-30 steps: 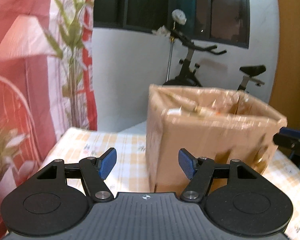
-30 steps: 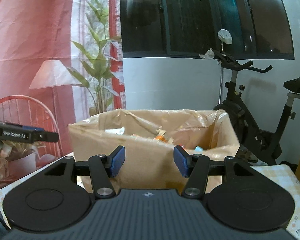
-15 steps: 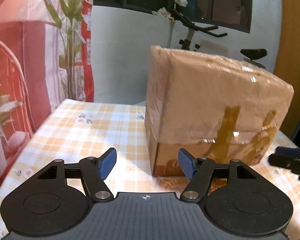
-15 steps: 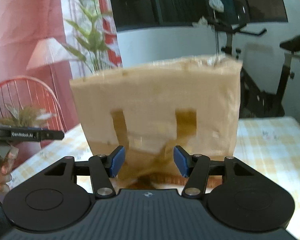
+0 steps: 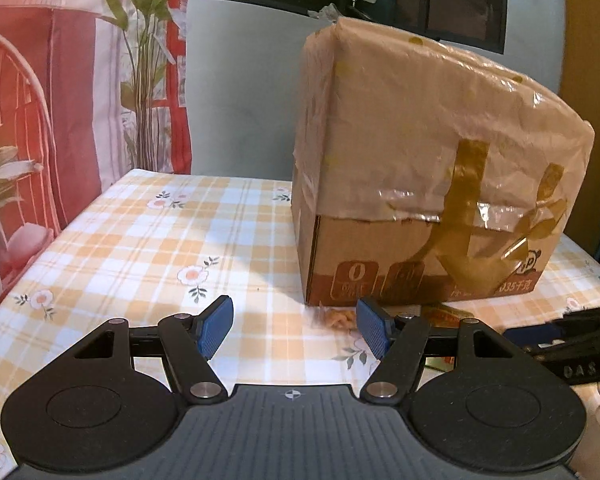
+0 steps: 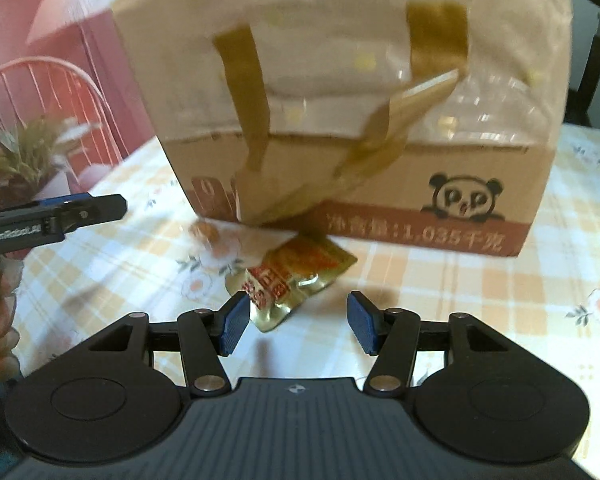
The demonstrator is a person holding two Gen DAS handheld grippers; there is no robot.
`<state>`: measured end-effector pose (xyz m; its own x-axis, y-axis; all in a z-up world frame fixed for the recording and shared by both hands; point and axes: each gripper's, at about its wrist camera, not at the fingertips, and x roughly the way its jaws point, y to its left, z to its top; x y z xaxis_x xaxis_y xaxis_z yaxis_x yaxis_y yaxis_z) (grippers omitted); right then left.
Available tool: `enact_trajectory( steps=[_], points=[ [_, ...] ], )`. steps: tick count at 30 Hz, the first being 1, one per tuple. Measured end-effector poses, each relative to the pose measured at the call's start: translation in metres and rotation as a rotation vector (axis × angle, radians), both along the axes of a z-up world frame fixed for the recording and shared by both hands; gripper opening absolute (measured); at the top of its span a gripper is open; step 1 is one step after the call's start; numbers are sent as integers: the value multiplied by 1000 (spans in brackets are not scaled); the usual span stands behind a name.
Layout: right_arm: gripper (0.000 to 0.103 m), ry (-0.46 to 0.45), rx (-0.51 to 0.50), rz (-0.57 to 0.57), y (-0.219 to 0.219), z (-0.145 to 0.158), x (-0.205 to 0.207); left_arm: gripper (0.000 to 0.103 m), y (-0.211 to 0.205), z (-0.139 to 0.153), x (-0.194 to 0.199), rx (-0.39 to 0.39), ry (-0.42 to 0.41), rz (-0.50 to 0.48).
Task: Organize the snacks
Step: 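Withdraw both tools back to the table snacks, then grasp the gold sauce packet with the right gripper while the left gripper grasps the small nut packet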
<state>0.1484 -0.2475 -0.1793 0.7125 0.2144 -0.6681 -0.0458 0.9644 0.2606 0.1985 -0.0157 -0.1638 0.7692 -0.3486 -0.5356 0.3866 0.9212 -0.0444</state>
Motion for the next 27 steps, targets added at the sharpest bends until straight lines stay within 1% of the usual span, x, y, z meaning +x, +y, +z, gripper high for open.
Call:
enact_trajectory(
  steps=[4, 10, 14, 17, 19, 22, 27],
  points=[
    [57, 29, 3, -1, 4, -4, 13, 70, 3, -3, 1, -8, -5, 1],
    [59, 43, 3, 8, 14, -6, 31, 70, 10, -10, 4, -42, 18, 29],
    [63, 44, 8, -11, 19, -7, 42, 70, 10, -13, 5, -59, 28, 29],
    [70, 42, 2, -33, 23, -8, 48, 70, 9, -15, 4, -59, 27, 25],
    [74, 41, -15, -49, 28, -8, 52, 70, 8, -17, 5, -61, 30, 24],
    [74, 38, -69, -62, 35, -10, 59, 70, 7, -20, 6, -64, 41, 24],
    [75, 21, -188, -76, 51, -15, 66, 70, 6, -24, 9, -60, 55, 35]
  ],
)
